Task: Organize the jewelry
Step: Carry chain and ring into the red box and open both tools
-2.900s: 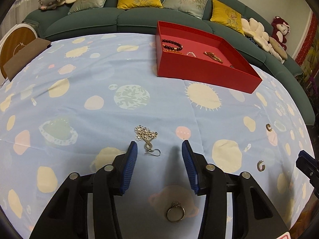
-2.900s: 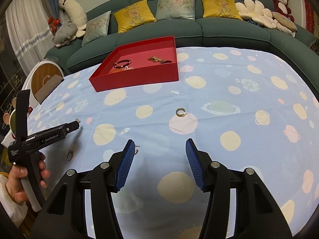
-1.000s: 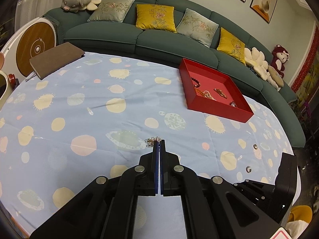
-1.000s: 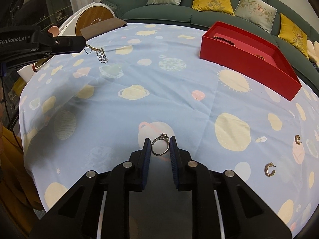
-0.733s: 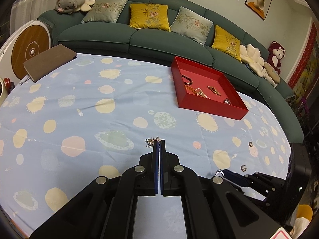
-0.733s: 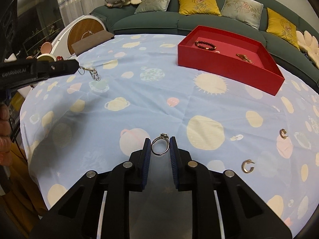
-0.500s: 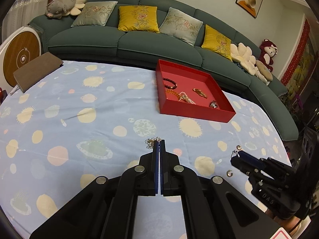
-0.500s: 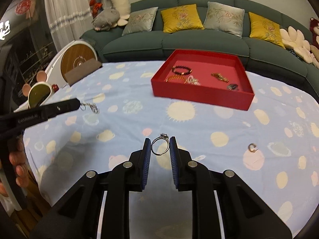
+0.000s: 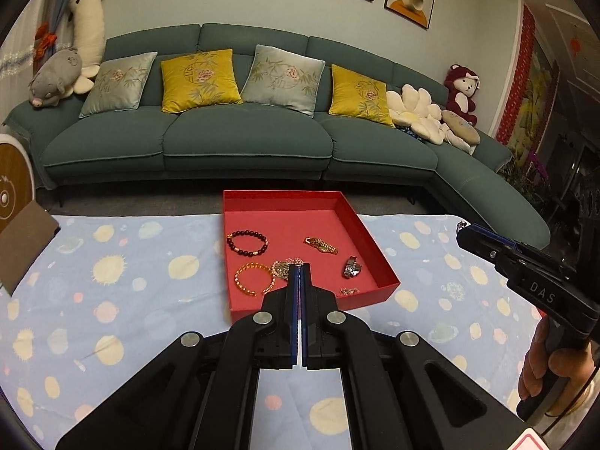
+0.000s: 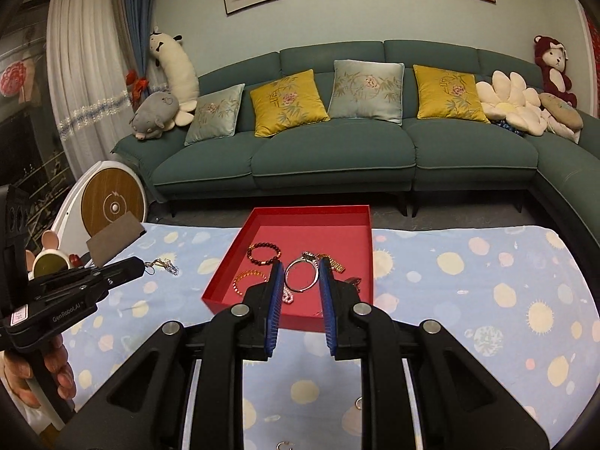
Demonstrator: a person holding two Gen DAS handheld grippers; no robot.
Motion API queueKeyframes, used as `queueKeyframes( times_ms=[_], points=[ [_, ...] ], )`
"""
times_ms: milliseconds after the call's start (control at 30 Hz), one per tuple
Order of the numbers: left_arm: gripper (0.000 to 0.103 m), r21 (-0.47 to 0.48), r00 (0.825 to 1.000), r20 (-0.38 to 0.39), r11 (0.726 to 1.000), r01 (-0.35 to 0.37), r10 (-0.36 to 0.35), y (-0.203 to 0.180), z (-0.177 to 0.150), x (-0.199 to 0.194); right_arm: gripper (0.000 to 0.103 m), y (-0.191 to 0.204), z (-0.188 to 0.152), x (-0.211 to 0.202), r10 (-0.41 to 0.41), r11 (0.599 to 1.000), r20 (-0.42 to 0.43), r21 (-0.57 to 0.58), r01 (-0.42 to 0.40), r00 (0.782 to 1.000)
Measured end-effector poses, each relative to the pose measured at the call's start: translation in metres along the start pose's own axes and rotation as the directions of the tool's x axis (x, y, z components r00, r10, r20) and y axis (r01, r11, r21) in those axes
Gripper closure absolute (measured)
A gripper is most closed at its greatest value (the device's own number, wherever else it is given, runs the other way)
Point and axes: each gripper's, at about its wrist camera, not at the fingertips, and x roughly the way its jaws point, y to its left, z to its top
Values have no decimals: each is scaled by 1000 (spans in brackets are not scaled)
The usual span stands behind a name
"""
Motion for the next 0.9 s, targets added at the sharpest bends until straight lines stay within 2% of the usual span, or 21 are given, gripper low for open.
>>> queueKeyframes(
  times_ms=[200,367,500,633,900],
  points=[
    [103,-41,998,-58,999,34,-36,6,15,62,85,-28,14,54,12,997,-47,81,-8,999],
    [103,-57,996,-84,998,-8,3,14,19,106,85,-31,21,97,11,997,-80,77,-5,997],
    [103,-121,993,-117,992,-38,24,28,12,138,85,-32,17,134,6,998,-120,67,2,993],
    [103,-50,986,-142,995,-90,82,27,4,156,85,-38,6,161,-1,998,-168,59,11,986],
    [103,22,988,-135,997,-72,74,9,17,181,85,-57,5,182,-23,997,-184,68,36,983]
  ],
)
